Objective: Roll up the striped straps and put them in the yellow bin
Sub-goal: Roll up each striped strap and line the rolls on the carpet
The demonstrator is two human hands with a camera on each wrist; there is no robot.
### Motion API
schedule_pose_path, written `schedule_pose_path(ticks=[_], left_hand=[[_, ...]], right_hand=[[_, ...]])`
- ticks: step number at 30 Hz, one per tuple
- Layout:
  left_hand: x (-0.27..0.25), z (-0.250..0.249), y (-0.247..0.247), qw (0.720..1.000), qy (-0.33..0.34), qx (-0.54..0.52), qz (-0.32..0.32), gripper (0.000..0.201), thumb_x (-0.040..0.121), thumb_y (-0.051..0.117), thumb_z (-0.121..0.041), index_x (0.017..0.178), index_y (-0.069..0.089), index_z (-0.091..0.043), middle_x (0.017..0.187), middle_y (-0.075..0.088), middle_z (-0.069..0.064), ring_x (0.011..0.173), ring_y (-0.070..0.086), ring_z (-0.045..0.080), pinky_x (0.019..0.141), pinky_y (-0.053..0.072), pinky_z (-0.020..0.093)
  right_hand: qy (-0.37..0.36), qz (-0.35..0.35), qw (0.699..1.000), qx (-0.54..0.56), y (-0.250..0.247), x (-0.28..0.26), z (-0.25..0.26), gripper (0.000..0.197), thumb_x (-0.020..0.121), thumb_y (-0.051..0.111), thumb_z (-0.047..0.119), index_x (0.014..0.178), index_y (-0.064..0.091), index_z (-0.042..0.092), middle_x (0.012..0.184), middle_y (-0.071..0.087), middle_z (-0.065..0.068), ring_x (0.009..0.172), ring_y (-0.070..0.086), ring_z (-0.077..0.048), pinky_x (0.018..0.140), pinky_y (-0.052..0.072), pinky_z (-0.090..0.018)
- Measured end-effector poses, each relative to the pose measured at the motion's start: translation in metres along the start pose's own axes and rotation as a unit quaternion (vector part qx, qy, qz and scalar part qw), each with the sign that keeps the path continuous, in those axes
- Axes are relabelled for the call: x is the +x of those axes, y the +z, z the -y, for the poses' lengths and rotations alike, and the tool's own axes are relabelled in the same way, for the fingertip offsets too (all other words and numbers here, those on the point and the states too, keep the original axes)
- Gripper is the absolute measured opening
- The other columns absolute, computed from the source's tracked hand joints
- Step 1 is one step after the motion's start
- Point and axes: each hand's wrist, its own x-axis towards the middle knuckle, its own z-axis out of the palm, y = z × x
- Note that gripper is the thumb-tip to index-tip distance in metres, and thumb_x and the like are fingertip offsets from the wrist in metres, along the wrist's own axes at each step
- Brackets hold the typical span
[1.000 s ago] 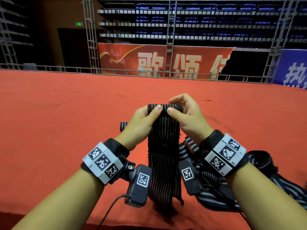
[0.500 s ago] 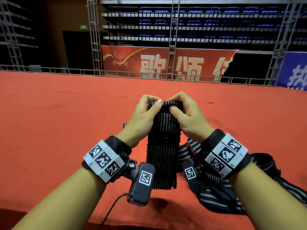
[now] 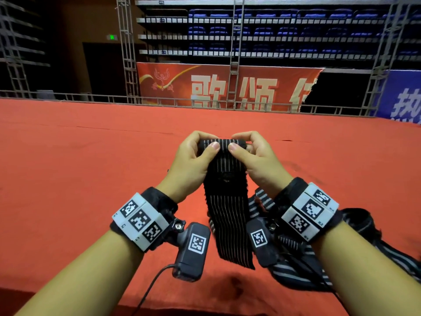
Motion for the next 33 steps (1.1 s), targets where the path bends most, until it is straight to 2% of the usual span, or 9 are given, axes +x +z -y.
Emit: schedule_pose_path(ticks=[4, 7, 12, 15, 18, 21, 25, 29, 33], left_hand=[[-0.001, -0.002, -0.001, 1.0, -0.014, -0.011, 0.022, 0.007, 0.098, 0.056, -0.013, 0.104, 0.059, -0.012, 0.085, 0.064, 0.0, 0.075, 0.063, 0.013, 0.057, 0.05, 0.02], [-0.001, -0.002, 0.001, 0.998, -0.041, -0.03, 0.033, 0.007, 0.099, 0.054, -0.016, 0.102, 0.059, -0.012, 0.08, 0.062, 0.001, 0.066, 0.061, 0.008, 0.051, 0.047, 0.018], [-0.001, 0.001, 0.002, 0.999, -0.007, -0.019, 0.041, 0.008, 0.098, 0.054, -0.005, 0.097, 0.057, -0.012, 0.081, 0.061, 0.003, 0.066, 0.058, 0.007, 0.056, 0.046, 0.018], [-0.003, 0.002, 0.005, 0.998, -0.04, -0.023, 0.041, 0.005, 0.099, 0.055, -0.014, 0.1, 0.06, -0.013, 0.081, 0.062, 0.0, 0.065, 0.059, 0.006, 0.053, 0.046, 0.016], [-0.002, 0.004, 0.004, 0.998, -0.05, -0.026, 0.03, 0.007, 0.098, 0.056, -0.016, 0.101, 0.061, -0.011, 0.078, 0.062, 0.0, 0.063, 0.058, 0.006, 0.052, 0.045, 0.017], [-0.003, 0.003, 0.003, 0.998, -0.034, -0.023, 0.036, 0.011, 0.097, 0.058, -0.008, 0.107, 0.059, -0.005, 0.076, 0.06, 0.002, 0.059, 0.056, 0.005, 0.049, 0.043, 0.015], [-0.005, 0.007, 0.005, 0.996, -0.071, -0.04, 0.042, 0.012, 0.097, 0.058, -0.014, 0.108, 0.06, -0.01, 0.082, 0.066, 0.001, 0.064, 0.063, 0.004, 0.052, 0.046, 0.015], [-0.002, 0.009, 0.001, 0.997, -0.056, -0.052, 0.031, 0.008, 0.096, 0.058, -0.007, 0.103, 0.057, -0.011, 0.082, 0.063, 0.004, 0.067, 0.061, 0.009, 0.053, 0.047, 0.017], [-0.001, 0.01, 0.002, 0.996, -0.062, -0.047, 0.039, 0.008, 0.097, 0.058, -0.013, 0.104, 0.059, -0.017, 0.086, 0.063, 0.002, 0.074, 0.062, 0.011, 0.057, 0.049, 0.02]], right_hand=[[-0.034, 0.002, 0.999, -0.008, -0.001, 0.0, -0.001, 0.009, 0.092, 0.056, 0.0, 0.093, 0.053, 0.008, 0.085, 0.057, -0.015, 0.078, 0.056, -0.023, 0.068, 0.049, -0.033], [-0.066, 0.01, 0.997, -0.032, -0.003, -0.002, -0.002, 0.01, 0.089, 0.053, 0.002, 0.093, 0.053, 0.011, 0.085, 0.057, -0.016, 0.077, 0.055, -0.022, 0.068, 0.049, -0.034], [-0.016, -0.021, 0.999, -0.03, 0.0, 0.001, -0.004, 0.009, 0.097, 0.054, 0.014, 0.09, 0.054, 0.008, 0.082, 0.054, -0.013, 0.072, 0.051, -0.02, 0.06, 0.043, -0.028], [-0.046, -0.026, 0.997, -0.051, -0.002, 0.001, -0.005, 0.008, 0.09, 0.057, 0.016, 0.084, 0.055, 0.012, 0.076, 0.056, -0.017, 0.07, 0.051, -0.021, 0.062, 0.044, -0.035], [-0.049, -0.006, 0.997, -0.055, -0.001, -0.002, -0.005, 0.005, 0.088, 0.057, 0.016, 0.088, 0.055, 0.011, 0.081, 0.06, -0.021, 0.075, 0.056, -0.021, 0.068, 0.049, -0.039], [-0.005, -0.009, 0.999, -0.036, -0.002, -0.002, -0.008, 0.007, 0.097, 0.054, 0.013, 0.09, 0.054, 0.01, 0.083, 0.058, -0.009, 0.077, 0.054, -0.016, 0.069, 0.047, -0.031], [-0.016, -0.022, 0.999, -0.037, -0.004, 0.001, -0.01, 0.007, 0.095, 0.053, 0.003, 0.095, 0.056, 0.009, 0.087, 0.058, -0.015, 0.079, 0.055, -0.021, 0.07, 0.048, -0.033], [0.015, -0.007, 1.0, 0.011, -0.004, 0.002, -0.014, 0.005, 0.096, 0.054, 0.006, 0.1, 0.053, 0.008, 0.084, 0.059, -0.01, 0.074, 0.059, -0.015, 0.063, 0.051, -0.023], [-0.012, 0.001, 1.0, -0.005, -0.005, 0.002, -0.016, 0.007, 0.094, 0.052, -0.002, 0.101, 0.05, -0.002, 0.085, 0.054, -0.014, 0.078, 0.054, -0.022, 0.068, 0.049, -0.033]])
